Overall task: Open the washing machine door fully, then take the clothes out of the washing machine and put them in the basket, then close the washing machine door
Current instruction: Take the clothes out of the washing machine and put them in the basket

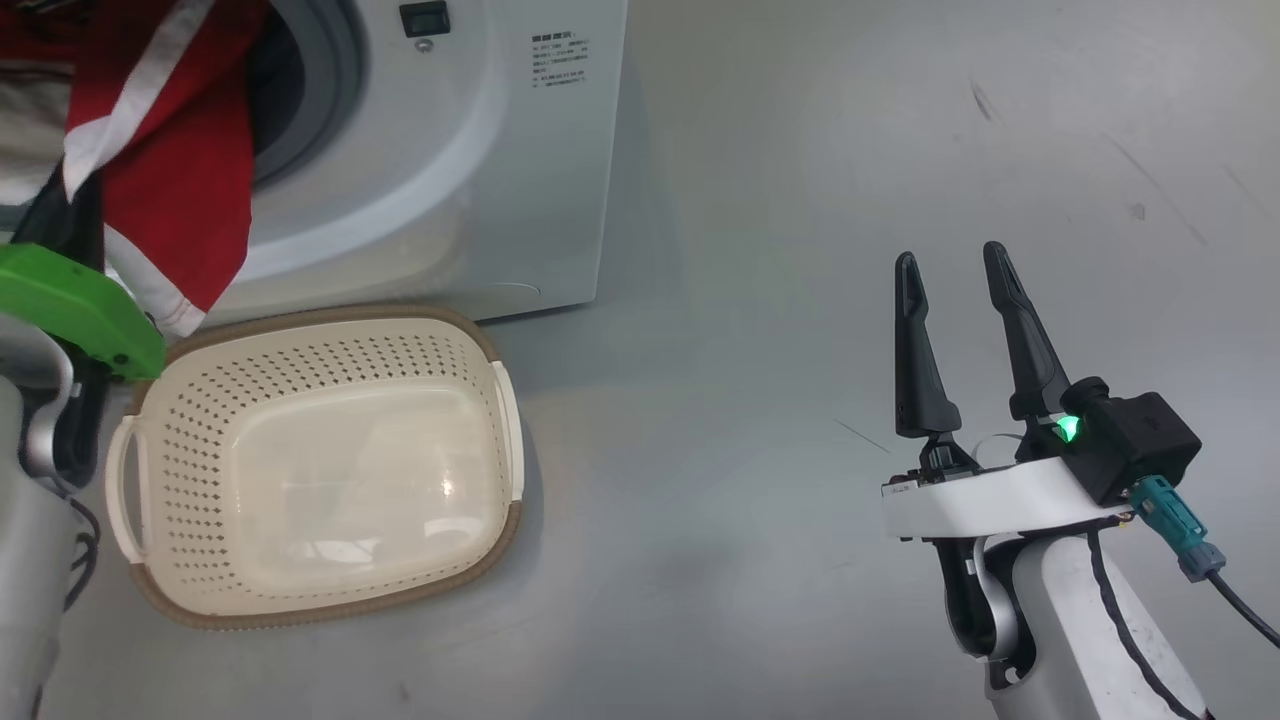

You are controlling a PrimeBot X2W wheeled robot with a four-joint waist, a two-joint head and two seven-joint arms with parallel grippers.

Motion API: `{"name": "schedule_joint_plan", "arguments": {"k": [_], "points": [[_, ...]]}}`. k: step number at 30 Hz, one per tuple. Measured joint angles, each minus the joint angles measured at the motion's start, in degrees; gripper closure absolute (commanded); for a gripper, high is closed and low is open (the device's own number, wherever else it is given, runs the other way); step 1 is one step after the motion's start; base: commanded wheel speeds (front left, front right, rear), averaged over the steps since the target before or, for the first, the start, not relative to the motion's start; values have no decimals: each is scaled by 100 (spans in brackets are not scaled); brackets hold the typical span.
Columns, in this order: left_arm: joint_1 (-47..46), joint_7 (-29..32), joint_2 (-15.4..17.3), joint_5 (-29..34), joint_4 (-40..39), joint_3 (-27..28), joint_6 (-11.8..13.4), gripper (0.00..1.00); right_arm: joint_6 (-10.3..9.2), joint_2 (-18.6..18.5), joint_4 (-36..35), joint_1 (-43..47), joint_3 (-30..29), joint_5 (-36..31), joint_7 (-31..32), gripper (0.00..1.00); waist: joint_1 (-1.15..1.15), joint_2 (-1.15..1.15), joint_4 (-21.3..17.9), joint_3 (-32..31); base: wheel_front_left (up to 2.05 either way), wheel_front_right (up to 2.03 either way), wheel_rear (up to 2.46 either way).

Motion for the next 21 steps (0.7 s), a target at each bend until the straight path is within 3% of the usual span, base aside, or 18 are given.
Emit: {"name": "schedule_joint_plan", "arguments": {"k": [14, 21], "points": [[1056, -945, -180, 15, -119, -432, 0, 100, 126, -7, 291, 227, -80, 1, 0, 0, 0, 0, 475, -761, 0, 0, 0], [1451, -1116, -205, 191, -355, -459, -8, 100, 210, -7, 344, 384, -100, 1, 0, 0, 0, 0, 645, -1123, 0, 0, 0]]}}
